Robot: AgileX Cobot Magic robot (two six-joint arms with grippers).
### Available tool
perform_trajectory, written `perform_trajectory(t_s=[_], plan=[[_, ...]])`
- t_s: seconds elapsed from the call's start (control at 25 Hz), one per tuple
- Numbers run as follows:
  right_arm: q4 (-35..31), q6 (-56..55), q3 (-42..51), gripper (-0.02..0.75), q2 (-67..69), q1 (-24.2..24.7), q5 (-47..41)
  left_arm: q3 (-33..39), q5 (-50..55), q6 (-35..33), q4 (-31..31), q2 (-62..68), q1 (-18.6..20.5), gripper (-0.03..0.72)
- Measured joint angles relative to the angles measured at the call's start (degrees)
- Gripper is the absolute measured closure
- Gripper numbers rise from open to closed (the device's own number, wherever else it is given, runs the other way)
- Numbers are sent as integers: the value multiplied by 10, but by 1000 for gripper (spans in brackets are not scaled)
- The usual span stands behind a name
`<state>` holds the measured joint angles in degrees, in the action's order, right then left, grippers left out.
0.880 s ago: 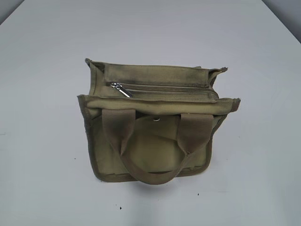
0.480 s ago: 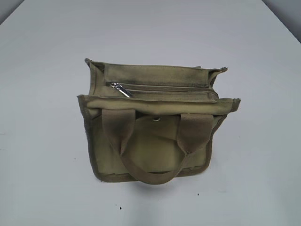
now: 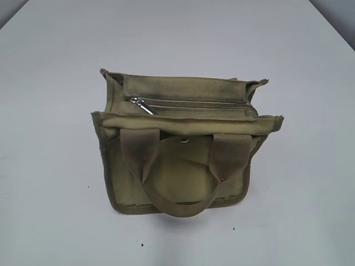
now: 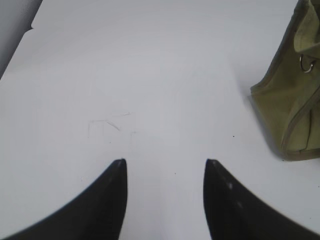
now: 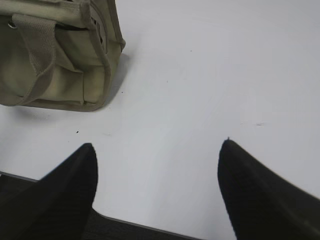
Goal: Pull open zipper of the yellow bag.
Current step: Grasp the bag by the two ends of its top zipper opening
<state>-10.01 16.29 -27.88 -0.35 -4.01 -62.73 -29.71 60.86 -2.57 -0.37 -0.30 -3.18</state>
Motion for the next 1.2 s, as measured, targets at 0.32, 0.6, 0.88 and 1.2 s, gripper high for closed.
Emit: perform_trajectory(t_s=[0.32,0.6,0.88,1.2], plan=[[0,0,0,162,0,0,0,0,0,0,0,0,0,306],[3,-9,0,162,14,0,2,0,0,0,-1,0,0,306],[-28,0,-18,175,141,-8,115,-22,-119,0,-90,67,0,306],[-61,42,-21,176,330,-66,252,-68,-222,-57,-306,317,0,306]])
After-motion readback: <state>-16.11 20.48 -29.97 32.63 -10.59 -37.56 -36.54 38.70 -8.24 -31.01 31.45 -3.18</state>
